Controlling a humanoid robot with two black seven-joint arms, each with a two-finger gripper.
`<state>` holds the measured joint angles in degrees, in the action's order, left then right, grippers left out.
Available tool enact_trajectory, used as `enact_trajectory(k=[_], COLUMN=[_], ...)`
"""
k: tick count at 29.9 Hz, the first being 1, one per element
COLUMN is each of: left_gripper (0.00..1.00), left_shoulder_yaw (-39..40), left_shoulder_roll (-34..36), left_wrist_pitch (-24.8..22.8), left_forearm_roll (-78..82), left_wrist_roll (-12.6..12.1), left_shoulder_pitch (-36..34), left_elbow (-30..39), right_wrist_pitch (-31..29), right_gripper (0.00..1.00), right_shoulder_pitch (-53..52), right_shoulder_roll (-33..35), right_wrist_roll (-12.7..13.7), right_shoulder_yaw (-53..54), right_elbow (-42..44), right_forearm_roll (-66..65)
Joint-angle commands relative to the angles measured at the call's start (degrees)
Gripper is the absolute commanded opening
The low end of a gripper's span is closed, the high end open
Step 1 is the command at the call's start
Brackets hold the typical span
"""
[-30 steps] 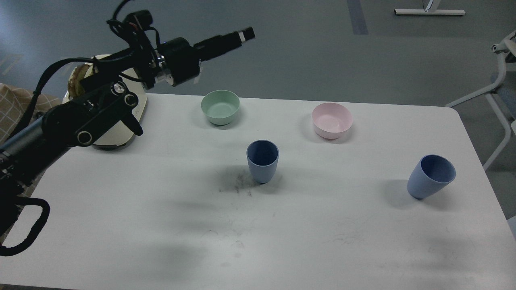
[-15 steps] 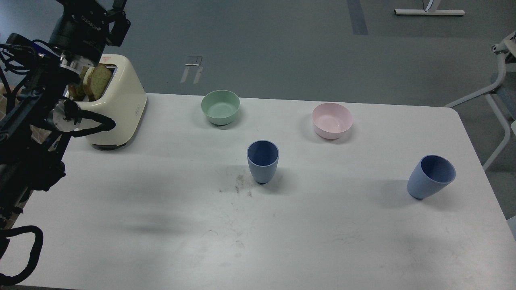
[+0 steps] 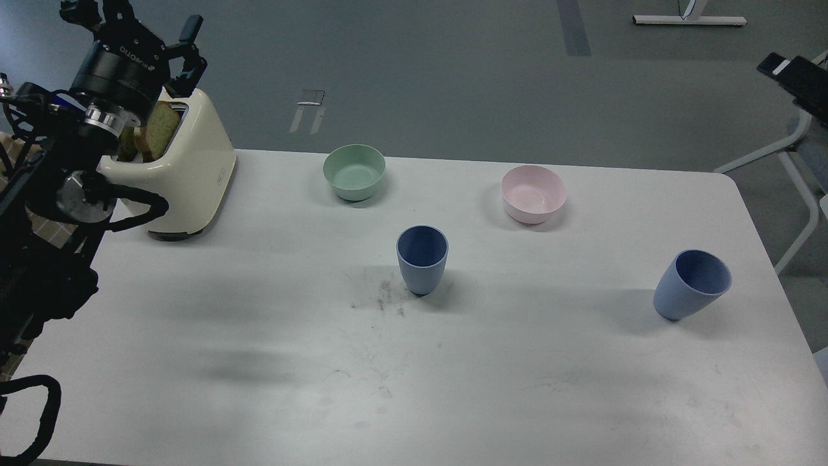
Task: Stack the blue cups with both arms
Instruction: 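Reach the right gripper to the other blue cup and grasp it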
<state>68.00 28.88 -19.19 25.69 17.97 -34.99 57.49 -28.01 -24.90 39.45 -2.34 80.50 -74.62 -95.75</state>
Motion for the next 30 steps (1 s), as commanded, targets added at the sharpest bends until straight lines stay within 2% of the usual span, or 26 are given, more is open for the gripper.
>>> enact_trajectory(k=[1, 4, 9, 16, 20, 30], left_gripper=[0.98, 0.98, 0.98, 0.98, 0.98, 0.98], left_shoulder_yaw=[0.11, 0.02, 0.11, 0.2, 0.2, 0.2], left_shoulder_roll=[-0.75, -0.93, -0.93, -1.02, -0.49, -0.66], left_wrist_pitch=[-0.94, -1.2, -2.51, -2.08, -1.9, -1.73], left_forearm_roll=[-0.2, -0.2, -0.11, -0.11, 0.06, 0.24], left_wrist_roll=[0.49, 0.4, 0.58, 0.58, 0.49, 0.49], left_shoulder_pitch=[0.01, 0.01, 1.06, 1.68, 1.77, 3.0], left_elbow=[-0.01, 0.08, 1.04, 2.36, 2.54, 3.68], right_wrist_pitch=[0.01, 0.01, 0.01, 0.01, 0.01, 0.01], right_gripper=[1.0, 1.0, 1.0, 1.0, 1.0, 0.96], right_shoulder_pitch=[2.39, 2.49, 2.75, 3.36, 3.63, 4.51], right_shoulder_roll=[3.68, 6.33, 6.86, 7.04, 8.62, 9.24], right_wrist_roll=[-1.08, -3.19, -3.55, -5.48, -8.9, -9.09], right_shoulder_yaw=[-5.24, -10.52, -14.75, -18.53, -20.12, -21.44], right_elbow=[-3.85, -6.68, -6.6, -4.75, -3.78, -0.71], right_forearm_roll=[-2.68, -3.12, -9.77, -17.36, -19.74, -19.83])
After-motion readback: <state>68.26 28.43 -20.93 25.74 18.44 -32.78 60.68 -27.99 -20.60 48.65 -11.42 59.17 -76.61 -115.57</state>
